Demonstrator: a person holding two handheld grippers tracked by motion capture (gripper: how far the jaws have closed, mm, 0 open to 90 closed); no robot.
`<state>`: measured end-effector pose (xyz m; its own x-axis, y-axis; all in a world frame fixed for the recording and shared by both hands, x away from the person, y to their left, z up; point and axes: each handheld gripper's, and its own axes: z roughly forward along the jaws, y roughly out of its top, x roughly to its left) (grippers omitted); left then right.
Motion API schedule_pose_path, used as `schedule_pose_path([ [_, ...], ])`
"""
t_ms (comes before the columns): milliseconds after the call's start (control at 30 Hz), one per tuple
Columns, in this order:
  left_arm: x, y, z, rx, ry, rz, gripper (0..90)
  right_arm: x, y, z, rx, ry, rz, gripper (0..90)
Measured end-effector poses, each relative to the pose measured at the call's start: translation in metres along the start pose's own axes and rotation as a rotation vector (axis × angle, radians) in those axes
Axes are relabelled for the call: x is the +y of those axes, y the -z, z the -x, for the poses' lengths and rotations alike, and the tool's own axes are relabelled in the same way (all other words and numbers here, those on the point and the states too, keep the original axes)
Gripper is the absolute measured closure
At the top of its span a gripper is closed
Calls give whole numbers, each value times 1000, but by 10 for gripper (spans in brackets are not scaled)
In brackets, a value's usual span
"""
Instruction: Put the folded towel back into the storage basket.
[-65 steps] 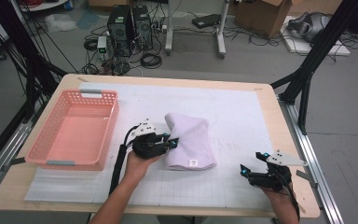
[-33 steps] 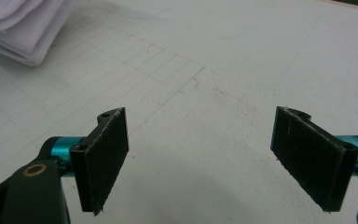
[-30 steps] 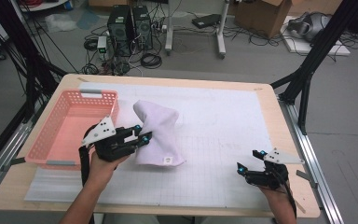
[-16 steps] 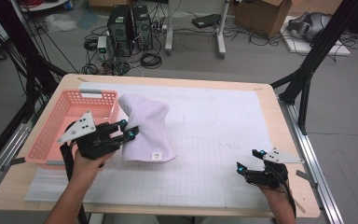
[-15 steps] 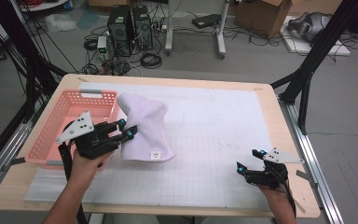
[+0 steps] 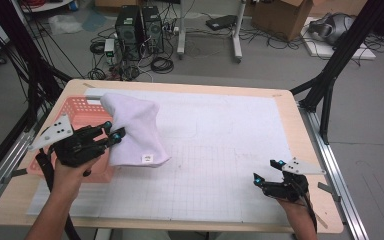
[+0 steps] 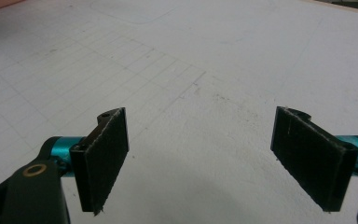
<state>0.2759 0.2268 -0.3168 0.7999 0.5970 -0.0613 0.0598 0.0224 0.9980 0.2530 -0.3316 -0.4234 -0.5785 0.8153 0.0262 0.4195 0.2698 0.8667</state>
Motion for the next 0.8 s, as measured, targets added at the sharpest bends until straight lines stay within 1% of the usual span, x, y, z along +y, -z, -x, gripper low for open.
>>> schedule_pose_path([
  [67, 1, 5, -4, 14, 3, 6, 721, 0, -1, 0, -1, 4, 0, 179],
  [100, 3, 10, -7, 29, 5, 14, 721, 0, -1, 0, 1, 1, -2, 179],
  [133, 3, 10, -7, 29, 5, 14, 721, 0, -1, 0, 1, 1, -1, 179],
  [233, 9, 20, -13, 55, 4, 29, 721, 0, -1, 0, 1, -1, -2, 179],
  [267, 9, 20, -13, 55, 4, 29, 721, 0, -1, 0, 1, -1, -2, 179],
  [333, 14, 28, -18, 69, 6, 44, 722, 0, -1, 0, 1, -1, -1, 179],
  [400, 16, 30, -19, 74, 6, 45, 722, 1, -2, 0, 1, 2, 0, 179],
  [500, 20, 40, -27, 91, 4, 52, 721, 1, -2, -1, 1, 5, -1, 179],
  [567, 21, 42, -29, 94, 7, 56, 721, 1, -2, -1, 1, 4, 0, 179],
  [600, 22, 47, -33, 104, 11, 59, 722, 1, -2, -1, 0, 3, 1, 179],
  [667, 23, 53, -38, 115, 16, 63, 721, 1, -2, -1, 1, 5, 1, 179],
  [700, 23, 53, -38, 115, 16, 63, 721, 1, -2, -1, 2, 4, -2, 179],
  [800, 24, 62, -46, 134, 22, 67, 721, 1, -3, -1, 3, 9, 1, 179],
])
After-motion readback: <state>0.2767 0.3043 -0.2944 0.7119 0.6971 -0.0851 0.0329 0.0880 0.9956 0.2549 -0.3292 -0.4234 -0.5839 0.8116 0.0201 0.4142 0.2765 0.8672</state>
